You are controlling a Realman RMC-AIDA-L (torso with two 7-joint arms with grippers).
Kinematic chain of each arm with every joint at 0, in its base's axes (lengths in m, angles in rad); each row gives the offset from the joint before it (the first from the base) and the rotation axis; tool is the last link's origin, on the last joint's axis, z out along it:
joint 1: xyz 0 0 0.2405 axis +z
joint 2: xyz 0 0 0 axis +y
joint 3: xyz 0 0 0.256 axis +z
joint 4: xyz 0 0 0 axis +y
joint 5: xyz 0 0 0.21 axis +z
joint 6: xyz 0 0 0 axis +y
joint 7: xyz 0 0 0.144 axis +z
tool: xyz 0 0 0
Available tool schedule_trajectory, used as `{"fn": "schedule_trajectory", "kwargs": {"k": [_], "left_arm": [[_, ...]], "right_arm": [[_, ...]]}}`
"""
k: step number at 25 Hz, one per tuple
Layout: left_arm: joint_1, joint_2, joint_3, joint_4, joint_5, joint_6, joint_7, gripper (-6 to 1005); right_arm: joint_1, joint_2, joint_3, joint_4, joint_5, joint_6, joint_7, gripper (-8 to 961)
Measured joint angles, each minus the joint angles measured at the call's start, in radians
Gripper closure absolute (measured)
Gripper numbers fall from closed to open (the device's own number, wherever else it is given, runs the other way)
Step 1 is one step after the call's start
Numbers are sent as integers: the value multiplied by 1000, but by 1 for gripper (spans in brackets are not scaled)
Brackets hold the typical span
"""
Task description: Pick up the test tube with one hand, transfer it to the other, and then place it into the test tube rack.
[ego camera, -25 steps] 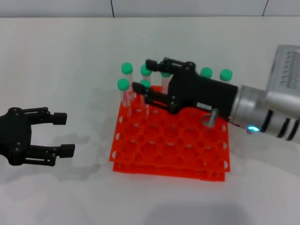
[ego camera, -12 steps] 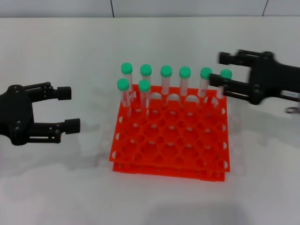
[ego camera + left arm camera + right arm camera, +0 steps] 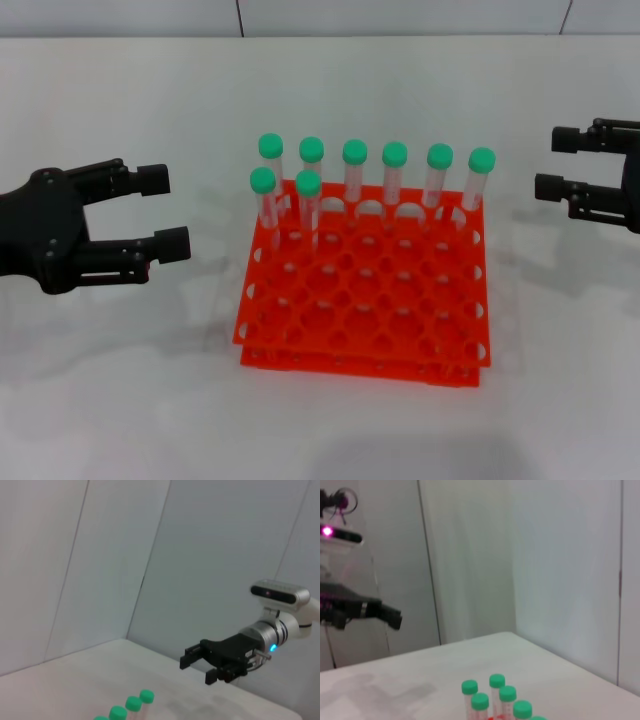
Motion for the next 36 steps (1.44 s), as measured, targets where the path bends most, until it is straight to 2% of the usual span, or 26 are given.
{"fn": "schedule_trajectory", "kwargs": {"k": [7,13,36], "left_arm": [[5,-2,0,0,-18,0,-41,116],[5,3,0,0,-20,0,-53,116],[1,16,0,1,-12,2,-52,116]], "right_arm": [[3,-3,54,-5,-18,-36,3,291],[1,-4,62,-5,-30,-53,17,120],[9,6,60,1,-67,-64,34,110]]}}
